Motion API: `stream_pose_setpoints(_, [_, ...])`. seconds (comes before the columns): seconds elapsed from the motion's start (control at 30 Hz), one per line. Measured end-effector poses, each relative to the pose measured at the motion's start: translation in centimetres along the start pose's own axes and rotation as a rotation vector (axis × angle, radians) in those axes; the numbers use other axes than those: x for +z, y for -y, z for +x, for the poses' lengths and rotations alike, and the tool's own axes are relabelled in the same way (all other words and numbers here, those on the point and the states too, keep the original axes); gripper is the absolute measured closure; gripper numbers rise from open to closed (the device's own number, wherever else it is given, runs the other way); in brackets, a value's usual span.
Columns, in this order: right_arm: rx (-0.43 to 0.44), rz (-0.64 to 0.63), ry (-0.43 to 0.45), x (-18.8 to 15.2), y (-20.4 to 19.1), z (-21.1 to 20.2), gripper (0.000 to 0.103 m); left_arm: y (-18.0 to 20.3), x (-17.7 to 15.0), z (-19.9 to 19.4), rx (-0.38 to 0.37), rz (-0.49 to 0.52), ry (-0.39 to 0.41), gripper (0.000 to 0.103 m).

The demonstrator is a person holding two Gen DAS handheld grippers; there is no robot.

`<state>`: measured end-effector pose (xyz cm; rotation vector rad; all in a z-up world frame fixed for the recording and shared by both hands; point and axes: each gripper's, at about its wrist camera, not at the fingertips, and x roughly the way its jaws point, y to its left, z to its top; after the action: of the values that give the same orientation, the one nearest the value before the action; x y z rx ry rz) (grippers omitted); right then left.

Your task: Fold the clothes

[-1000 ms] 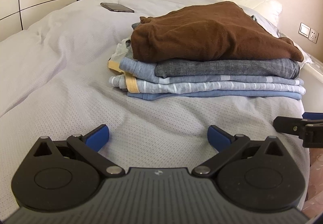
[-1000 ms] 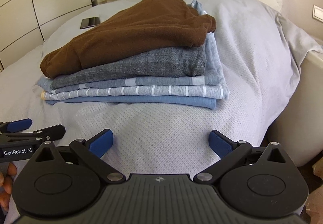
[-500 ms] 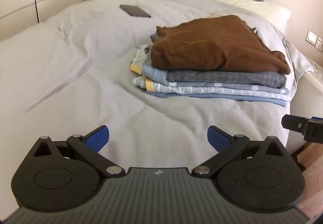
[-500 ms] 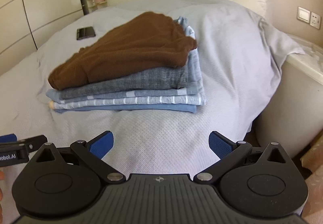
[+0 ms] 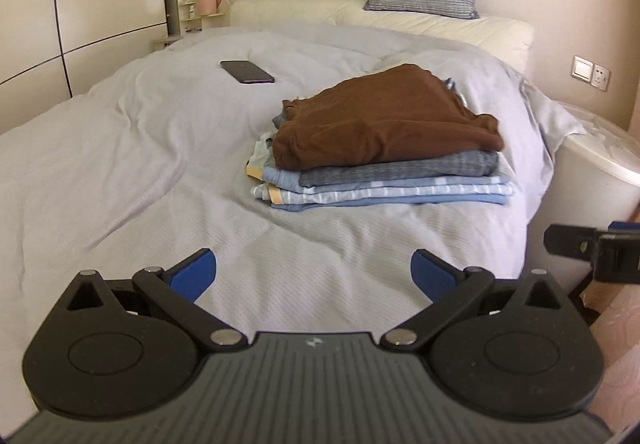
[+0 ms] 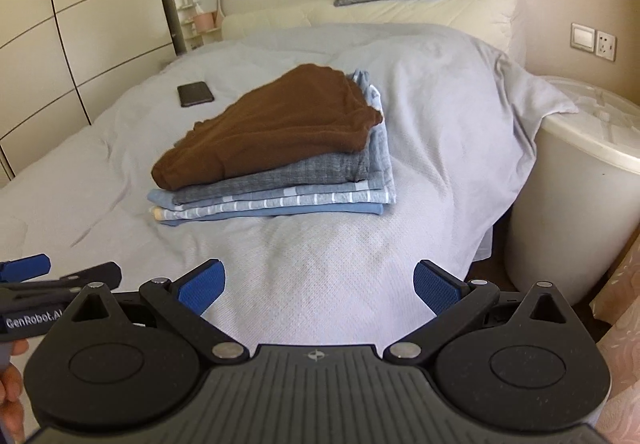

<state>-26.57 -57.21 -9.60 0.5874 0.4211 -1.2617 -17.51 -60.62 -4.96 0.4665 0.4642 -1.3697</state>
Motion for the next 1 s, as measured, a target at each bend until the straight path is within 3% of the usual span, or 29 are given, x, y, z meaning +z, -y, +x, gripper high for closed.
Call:
stream_pose_setpoints(0.27, [-0.018, 0.020, 0.048, -0.4, 0.4, -4.0, 0.000, 0.6, -0.2, -2.8, -0.063, 0.006, -0.007, 0.001])
stream_pose_setpoints(0.53, [-0.031, 0.011, 0.059, -1.1, -0.2, -6.5, 0.000, 0.9, -0.6, -5.3, -0.067, 0.023, 0.006, 0.001])
stream_pose_setpoints(1.0, [-0.010, -0.012, 0.036, -1.7, -1.0, -7.1, 0.000, 0.4, -0.7, -5.5, -0.053, 0.009, 0.015, 0.001])
